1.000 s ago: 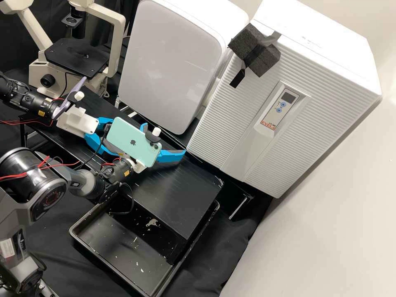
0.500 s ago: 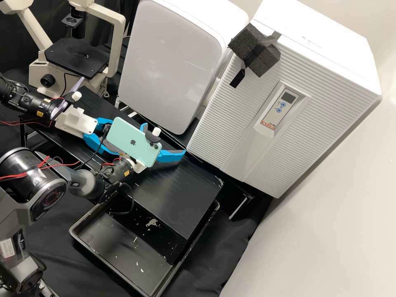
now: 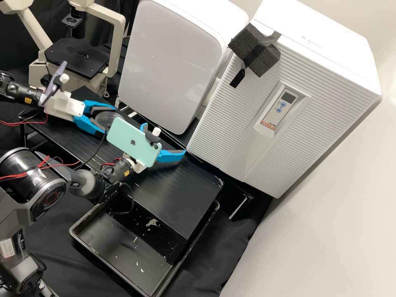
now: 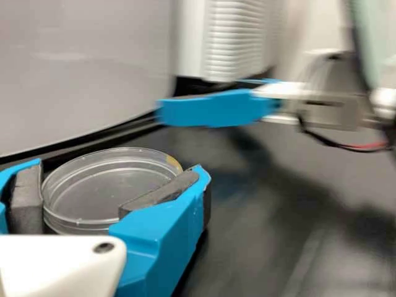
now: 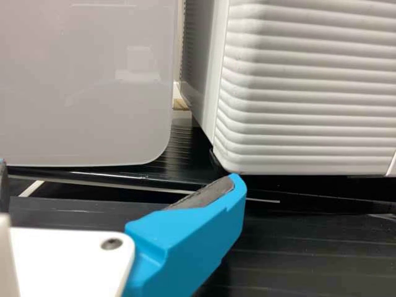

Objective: Place the petri dish on the microscope

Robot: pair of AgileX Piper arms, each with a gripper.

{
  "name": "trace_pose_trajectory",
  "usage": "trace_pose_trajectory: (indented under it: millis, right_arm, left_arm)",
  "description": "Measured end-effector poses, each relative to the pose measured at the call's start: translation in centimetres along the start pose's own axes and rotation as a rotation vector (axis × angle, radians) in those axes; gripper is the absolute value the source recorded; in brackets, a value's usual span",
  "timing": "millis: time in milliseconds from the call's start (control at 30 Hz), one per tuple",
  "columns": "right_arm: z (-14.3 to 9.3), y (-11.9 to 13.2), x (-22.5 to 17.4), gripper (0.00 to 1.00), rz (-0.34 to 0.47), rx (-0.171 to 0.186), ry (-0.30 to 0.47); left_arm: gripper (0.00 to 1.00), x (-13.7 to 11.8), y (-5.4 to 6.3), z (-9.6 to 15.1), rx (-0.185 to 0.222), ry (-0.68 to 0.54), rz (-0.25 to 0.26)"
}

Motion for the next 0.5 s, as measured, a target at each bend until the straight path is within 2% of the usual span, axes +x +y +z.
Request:
trace_pose_trajectory:
  millis: [67, 167, 267, 500]
  right_arm:
    - [0.0, 0.0, 0.0, 1.00, 0.000, 0.000, 0.000]
    - [0.0, 0.0, 0.0, 1.00, 0.000, 0.000, 0.000]
    - [0.0, 0.0, 0.0, 1.00, 0.000, 0.000, 0.000]
    - [0.0, 0.0, 0.0, 1.00, 0.000, 0.000, 0.000]
  left_arm:
    - [0.00, -1.7, 0.7, -1.1, -0.088, 0.047, 0.022]
    - [0.00, -3.4, 1.5, -1.8, -0.152, 0.086, 0.049]
    - [0.00, -4.5, 2.4, -1.5, -0.165, 0.091, 0.079]
    - [0.00, -5.7, 3.6, -0.5, -0.133, 0.086, 0.126]
